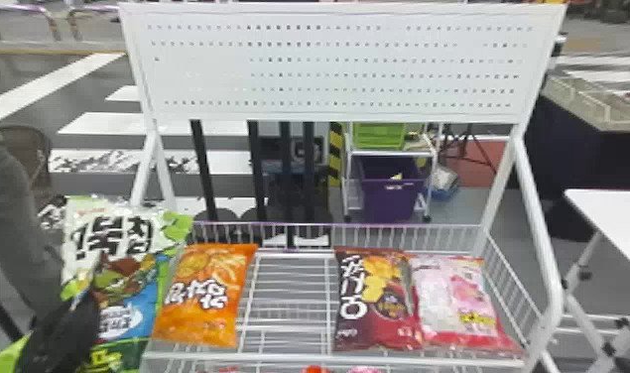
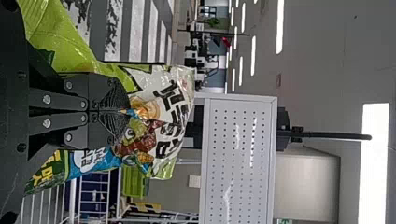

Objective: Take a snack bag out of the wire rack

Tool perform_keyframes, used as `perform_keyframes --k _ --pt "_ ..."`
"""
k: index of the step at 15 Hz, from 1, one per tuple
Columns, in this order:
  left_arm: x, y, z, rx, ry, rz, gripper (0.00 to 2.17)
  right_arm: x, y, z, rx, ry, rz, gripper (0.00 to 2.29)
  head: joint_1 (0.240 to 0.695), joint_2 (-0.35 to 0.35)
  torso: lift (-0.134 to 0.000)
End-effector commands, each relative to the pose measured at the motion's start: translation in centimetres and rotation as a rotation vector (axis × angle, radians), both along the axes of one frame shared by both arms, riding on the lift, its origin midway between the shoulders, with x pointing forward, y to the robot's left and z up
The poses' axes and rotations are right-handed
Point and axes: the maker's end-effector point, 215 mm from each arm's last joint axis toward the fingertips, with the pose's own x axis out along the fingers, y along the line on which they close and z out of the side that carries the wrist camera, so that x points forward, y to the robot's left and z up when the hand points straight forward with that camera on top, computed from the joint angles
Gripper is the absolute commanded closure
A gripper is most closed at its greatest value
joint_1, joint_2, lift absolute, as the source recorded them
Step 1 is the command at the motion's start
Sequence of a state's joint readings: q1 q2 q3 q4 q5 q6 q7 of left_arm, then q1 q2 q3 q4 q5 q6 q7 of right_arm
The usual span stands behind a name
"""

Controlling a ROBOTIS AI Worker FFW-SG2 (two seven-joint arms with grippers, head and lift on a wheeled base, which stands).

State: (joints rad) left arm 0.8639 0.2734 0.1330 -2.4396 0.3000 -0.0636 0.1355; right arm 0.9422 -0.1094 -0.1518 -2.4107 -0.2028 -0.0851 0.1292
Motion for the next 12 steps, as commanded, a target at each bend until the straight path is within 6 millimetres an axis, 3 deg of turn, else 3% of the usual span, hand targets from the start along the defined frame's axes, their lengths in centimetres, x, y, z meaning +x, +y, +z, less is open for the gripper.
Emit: perform_keyframes --k 1,9,12 --pt "-0.2 0.6 0.1 -0.009 -0.003 0.008 2.05 -0.2 0.0 -0.1 0.0 0.003 0.0 0.13 0.499 0.0 0.0" --pt "-0.6 -0.2 -0.2 -0.016 0.007 -0.007 2.05 1.2 -0.1 0.3 -0.002 -0.012 0.004 0.13 0.499 0.0 0.0" --pt "-0.7 -0.6 -0.3 -0.014 0.01 -0.015 2.05 2.2 -0.2 -1.4 -0.006 0.03 0.005 0.13 0.499 0.0 0.0"
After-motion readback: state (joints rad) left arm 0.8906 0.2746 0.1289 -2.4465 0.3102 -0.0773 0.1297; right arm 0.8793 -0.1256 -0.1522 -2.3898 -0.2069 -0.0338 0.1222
